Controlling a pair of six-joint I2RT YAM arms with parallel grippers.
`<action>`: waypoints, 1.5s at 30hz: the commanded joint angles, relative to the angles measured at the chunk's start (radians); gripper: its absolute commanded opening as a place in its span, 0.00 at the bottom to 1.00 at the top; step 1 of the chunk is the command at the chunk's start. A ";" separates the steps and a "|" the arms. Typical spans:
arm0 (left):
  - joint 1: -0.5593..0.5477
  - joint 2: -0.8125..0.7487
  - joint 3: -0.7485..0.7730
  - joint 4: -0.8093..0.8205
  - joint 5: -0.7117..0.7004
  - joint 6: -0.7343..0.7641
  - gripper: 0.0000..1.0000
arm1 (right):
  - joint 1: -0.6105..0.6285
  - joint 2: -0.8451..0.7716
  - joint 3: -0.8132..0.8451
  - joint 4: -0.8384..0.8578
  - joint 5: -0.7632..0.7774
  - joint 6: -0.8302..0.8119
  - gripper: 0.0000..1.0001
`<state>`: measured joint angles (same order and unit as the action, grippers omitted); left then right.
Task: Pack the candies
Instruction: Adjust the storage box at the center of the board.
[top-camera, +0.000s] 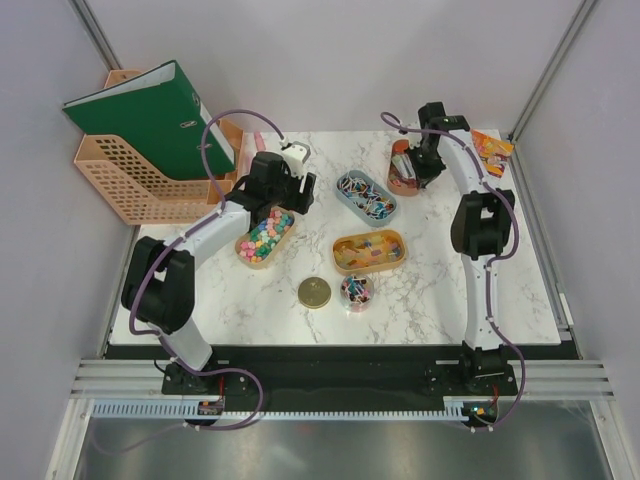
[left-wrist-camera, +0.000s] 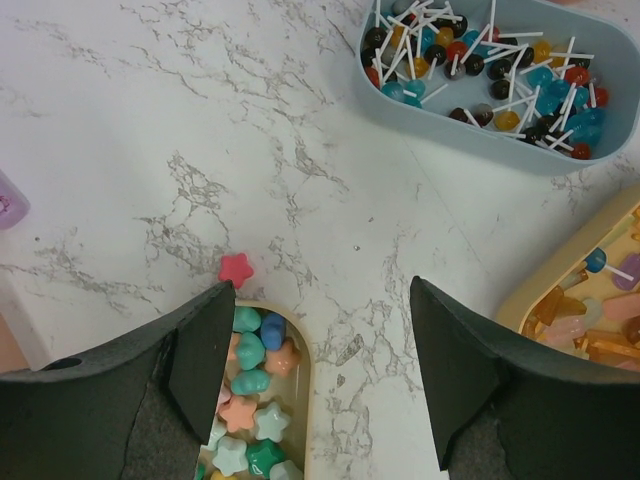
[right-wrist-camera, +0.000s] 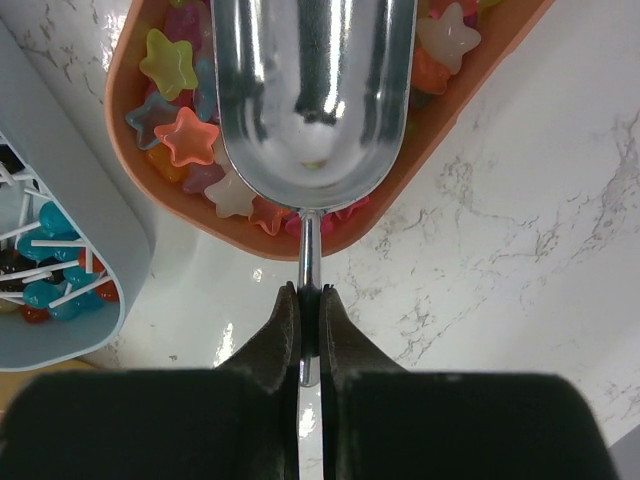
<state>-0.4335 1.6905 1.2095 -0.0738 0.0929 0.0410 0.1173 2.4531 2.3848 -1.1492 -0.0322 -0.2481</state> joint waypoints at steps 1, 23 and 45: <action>-0.001 -0.046 -0.004 0.019 -0.019 -0.001 0.77 | 0.025 0.030 0.002 0.022 -0.015 -0.017 0.00; -0.020 -0.048 -0.007 0.009 -0.025 0.003 0.78 | 0.022 -0.109 -0.225 -0.035 -0.041 -0.068 0.00; -0.030 -0.092 -0.065 0.023 -0.035 0.007 0.77 | -0.050 -0.459 -0.654 -0.145 -0.003 -0.143 0.00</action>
<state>-0.4580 1.6501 1.1519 -0.0750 0.0788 0.0414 0.0940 2.0872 1.7679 -1.2106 -0.0532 -0.3641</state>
